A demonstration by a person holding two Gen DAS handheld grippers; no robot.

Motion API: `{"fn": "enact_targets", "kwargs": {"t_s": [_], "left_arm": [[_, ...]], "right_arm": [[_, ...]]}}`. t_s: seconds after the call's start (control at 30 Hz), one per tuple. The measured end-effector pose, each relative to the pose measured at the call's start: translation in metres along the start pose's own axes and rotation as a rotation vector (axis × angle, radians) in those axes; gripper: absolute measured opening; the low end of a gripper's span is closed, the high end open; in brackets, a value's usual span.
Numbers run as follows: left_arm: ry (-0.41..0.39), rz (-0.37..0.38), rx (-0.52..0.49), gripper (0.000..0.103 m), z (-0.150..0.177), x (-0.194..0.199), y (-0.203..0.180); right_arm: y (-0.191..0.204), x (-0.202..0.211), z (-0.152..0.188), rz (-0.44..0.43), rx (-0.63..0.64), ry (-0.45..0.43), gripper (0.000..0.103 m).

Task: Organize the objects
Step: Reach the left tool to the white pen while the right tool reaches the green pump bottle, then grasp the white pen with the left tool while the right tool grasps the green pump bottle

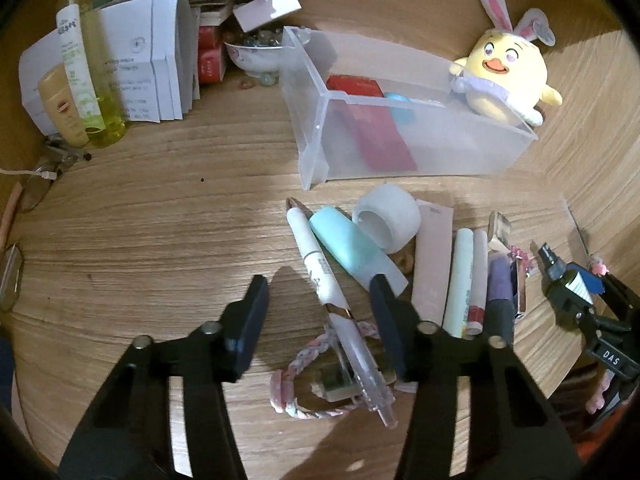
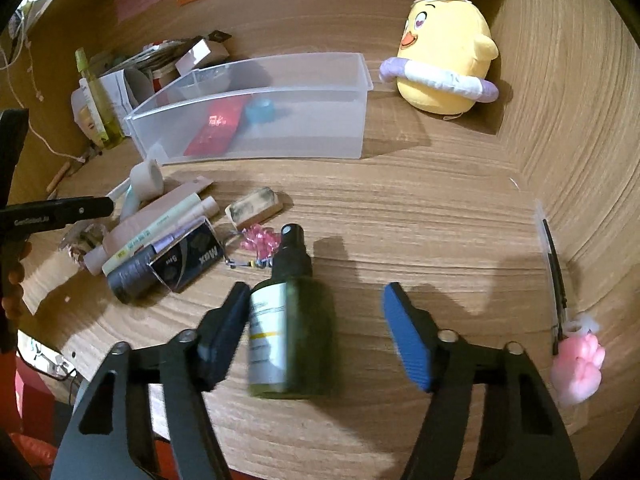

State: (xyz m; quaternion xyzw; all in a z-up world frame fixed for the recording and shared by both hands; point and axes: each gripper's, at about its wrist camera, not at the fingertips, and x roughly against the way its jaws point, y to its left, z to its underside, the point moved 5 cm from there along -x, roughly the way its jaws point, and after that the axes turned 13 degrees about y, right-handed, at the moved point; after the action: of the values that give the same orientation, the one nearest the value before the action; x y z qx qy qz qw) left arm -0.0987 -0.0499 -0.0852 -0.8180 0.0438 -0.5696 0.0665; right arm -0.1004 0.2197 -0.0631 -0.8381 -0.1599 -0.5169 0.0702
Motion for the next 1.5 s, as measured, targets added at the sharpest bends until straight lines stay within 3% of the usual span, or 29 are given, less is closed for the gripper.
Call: {"fn": "enact_targets", "kwargs": {"t_s": [0.13,0.37,1.17,1.5], "left_arm": [[0.014,0.01,-0.007,0.033,0.0,-0.005,-0.001],[0.003,0.011,0.014,0.015,-0.002,-0.005,0.003],[-0.18,-0.044,0.082,0.013,-0.002,0.051,0.023],[-0.251,-0.019,0.062,0.013,-0.021,0.075,0.015]], "right_arm": [[-0.001,-0.002,0.001,0.001,0.011,0.005,0.039],[-0.001,-0.003,0.001,0.016,0.018,-0.015,0.039],[-0.001,0.026,-0.045,0.004,-0.002,-0.154,0.039],[0.006,0.043,-0.076,-0.012,0.011,-0.232,0.039]]}}
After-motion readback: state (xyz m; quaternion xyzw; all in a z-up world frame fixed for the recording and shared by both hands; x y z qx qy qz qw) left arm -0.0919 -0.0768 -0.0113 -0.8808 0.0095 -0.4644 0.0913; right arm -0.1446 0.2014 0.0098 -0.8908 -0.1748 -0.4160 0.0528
